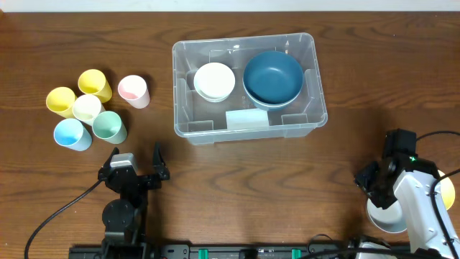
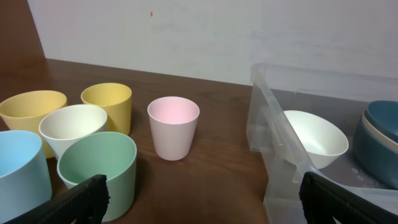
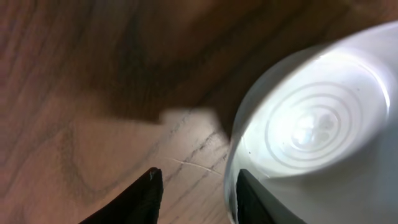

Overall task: Pack container
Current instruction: 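Grasp the second white bowl rim with the right gripper and lift, then lower the second white bowl into the bin onto the first white bowl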

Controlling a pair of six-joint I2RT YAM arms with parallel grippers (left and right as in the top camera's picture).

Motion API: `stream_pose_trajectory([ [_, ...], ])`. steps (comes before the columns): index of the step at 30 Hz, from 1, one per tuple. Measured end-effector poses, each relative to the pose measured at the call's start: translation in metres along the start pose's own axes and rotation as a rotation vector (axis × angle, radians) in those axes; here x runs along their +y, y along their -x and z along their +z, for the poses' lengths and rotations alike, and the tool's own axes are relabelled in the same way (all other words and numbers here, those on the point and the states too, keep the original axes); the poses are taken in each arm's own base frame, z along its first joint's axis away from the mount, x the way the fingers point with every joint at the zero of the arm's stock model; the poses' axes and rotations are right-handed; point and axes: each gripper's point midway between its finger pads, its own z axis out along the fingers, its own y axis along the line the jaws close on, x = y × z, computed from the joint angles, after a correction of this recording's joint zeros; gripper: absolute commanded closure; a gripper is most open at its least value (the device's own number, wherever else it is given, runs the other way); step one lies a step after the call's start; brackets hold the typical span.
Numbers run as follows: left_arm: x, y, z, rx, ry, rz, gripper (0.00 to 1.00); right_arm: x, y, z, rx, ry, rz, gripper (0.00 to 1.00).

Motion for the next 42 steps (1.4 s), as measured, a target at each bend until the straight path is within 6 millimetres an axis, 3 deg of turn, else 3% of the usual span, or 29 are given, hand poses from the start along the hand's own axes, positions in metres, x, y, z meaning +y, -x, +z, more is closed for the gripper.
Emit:
stream_pose_trajectory([
  [8,0.0,0.0,0.0,0.0,0.0,0.0,0.02,-0.004,-0.006,0.01,0.008,-0.004,-0.001,0.85],
  [10,0.0,0.0,0.0,0.0,0.0,0.0,0.02,-0.004,-0.007,0.01,0.009,-0.004,-0.002,0.99],
  [16,0.0,0.0,0.0,0.0,0.0,0.0,0.02,-0.002,0.0,0.01,-0.023,-0.002,-0.001,0.99],
  [23,0.0,0.0,0.0,0.0,0.0,0.0,0.02,0.018,0.022,-0.002,-0.09,0.071,-0.049,0.99],
  [27,0.0,0.0,0.0,0.0,0.0,0.0,0.02,0.05,0.048,-0.042,-0.14,0.179,-0.118,0.99],
  [33,0.0,0.0,0.0,0.0,0.0,0.0,0.02,0.089,0.074,-0.144,-0.255,0.294,-0.303,0.99],
  [38,0.0,0.0,0.0,0.0,0.0,0.0,0.02,0.133,0.063,-0.22,-0.331,0.397,-0.508,0.99],
  [42,0.0,0.0,0.0,0.0,0.0,0.0,0.02,0.18,0.042,-0.25,-0.336,0.478,-0.671,0.99],
])
